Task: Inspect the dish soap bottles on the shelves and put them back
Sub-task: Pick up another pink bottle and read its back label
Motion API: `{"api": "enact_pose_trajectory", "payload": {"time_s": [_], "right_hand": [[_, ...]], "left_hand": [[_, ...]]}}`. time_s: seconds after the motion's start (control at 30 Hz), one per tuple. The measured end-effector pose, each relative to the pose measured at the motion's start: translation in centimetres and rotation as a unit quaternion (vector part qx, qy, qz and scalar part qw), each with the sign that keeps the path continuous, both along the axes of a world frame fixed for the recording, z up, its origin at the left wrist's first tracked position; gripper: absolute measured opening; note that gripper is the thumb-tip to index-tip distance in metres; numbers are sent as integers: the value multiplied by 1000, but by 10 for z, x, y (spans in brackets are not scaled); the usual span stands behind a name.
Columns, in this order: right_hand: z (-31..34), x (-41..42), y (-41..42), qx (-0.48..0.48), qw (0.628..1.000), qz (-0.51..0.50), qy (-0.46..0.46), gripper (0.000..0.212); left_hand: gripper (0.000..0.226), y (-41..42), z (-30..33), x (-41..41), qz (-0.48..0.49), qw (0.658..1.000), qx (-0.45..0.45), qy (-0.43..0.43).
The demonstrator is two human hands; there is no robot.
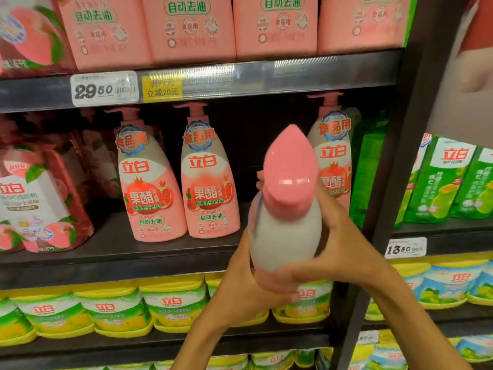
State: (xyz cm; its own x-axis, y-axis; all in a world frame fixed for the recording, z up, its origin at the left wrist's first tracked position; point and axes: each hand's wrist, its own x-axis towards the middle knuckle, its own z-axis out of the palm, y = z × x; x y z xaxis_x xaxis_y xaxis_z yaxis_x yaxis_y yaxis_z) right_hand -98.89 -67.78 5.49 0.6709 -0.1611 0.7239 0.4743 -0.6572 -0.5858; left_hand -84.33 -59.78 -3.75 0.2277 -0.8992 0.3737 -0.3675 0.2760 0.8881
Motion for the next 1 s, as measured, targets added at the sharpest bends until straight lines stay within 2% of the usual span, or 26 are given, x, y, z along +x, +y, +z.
{"api": "enact_pose_trajectory", "payload": {"time_s": [0.1,0.23,0.27,0.33,0.4,0.43,0.5,0.53,0.7,0.87,0.9,1.0], "right_hand": [[7,12,-10,28,999,-35,23,74],[-2,24,-12,165,984,-61,-36,56],[-5,27,-12,202,976,-61,-47,55],[-10,31,-14,247,965,-65,-56,54],[-11,33,-13,264,962,-48,-44,56],[-11,34,-13,270,962,-31,-34,61],[-10,36,-12,289,957,24,-13,74],[-10,37,-12,302,952,47,-8,77],[-5,39,-17,368,927,72,-18,92],[3,27,-9,304,952,-32,14,65],[3,28,-5,288,956,-50,17,65],[3,33,-1,278,957,-81,-25,51]], "left_hand": [[87,2,-8,-2,-17,998,7,61],[101,7,-10,-4,-19,990,34,136],[96,7,-8,-3,-10,986,35,163],[71,7,-1,2,-1,962,34,271],[81,5,3,10,-8,948,45,315],[78,7,5,12,-19,947,53,316],[54,8,2,16,-52,937,95,333],[51,5,1,15,-61,933,117,335],[66,8,-3,9,-93,944,88,303],[109,5,8,-1,9,947,-7,320],[110,3,10,-2,25,950,-22,311],[91,1,13,-8,42,960,-50,273]]}}
